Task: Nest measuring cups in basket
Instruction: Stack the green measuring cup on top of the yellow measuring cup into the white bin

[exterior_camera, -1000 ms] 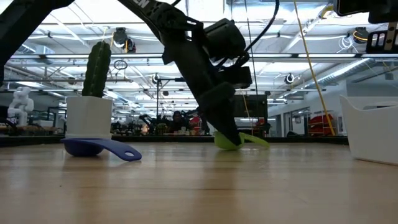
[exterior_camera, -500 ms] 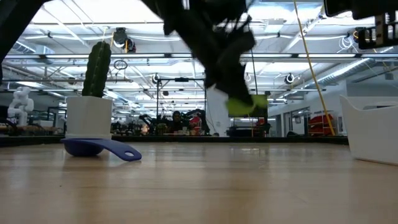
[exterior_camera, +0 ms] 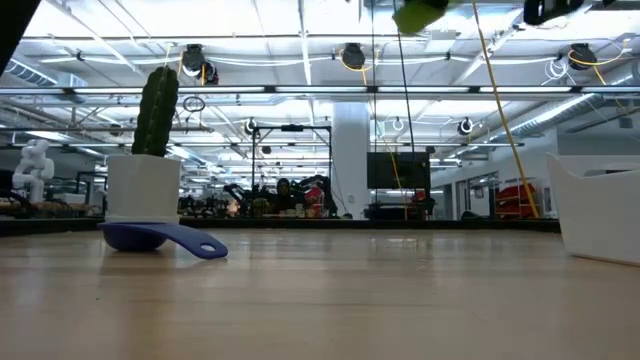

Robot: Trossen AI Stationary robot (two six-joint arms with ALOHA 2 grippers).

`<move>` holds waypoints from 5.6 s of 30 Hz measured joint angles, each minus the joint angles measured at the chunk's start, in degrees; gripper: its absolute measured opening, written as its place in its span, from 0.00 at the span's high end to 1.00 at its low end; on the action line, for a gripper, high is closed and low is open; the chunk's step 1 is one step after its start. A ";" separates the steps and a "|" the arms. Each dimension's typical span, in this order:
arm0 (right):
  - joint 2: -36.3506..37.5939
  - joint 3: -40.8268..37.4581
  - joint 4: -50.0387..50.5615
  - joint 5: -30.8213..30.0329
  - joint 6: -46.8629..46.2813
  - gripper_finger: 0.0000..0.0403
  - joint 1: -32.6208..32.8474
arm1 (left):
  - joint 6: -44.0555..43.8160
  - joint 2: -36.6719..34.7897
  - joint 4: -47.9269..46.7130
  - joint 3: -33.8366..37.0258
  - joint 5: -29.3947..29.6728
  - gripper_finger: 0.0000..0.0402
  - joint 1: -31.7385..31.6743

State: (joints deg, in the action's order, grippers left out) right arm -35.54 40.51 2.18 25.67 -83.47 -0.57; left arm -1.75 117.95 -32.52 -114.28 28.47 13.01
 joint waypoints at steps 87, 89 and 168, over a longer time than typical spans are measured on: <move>-3.99 0.00 14.22 39.59 20.06 1.00 -12.40 | -44.69 -1.55 -6.35 -3.23 -0.05 0.58 11.83; -3.92 -0.02 18.44 39.63 23.31 1.00 -10.73 | -44.95 -1.55 -6.36 -3.23 -0.05 0.60 11.81; -7.20 -26.58 -3.89 31.20 24.35 0.77 9.55 | -37.53 -1.53 -6.77 -3.23 -13.47 0.66 9.27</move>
State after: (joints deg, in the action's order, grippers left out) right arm -42.74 13.93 -1.71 56.86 -59.12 8.97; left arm -39.28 116.42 -39.29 -117.51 15.00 22.28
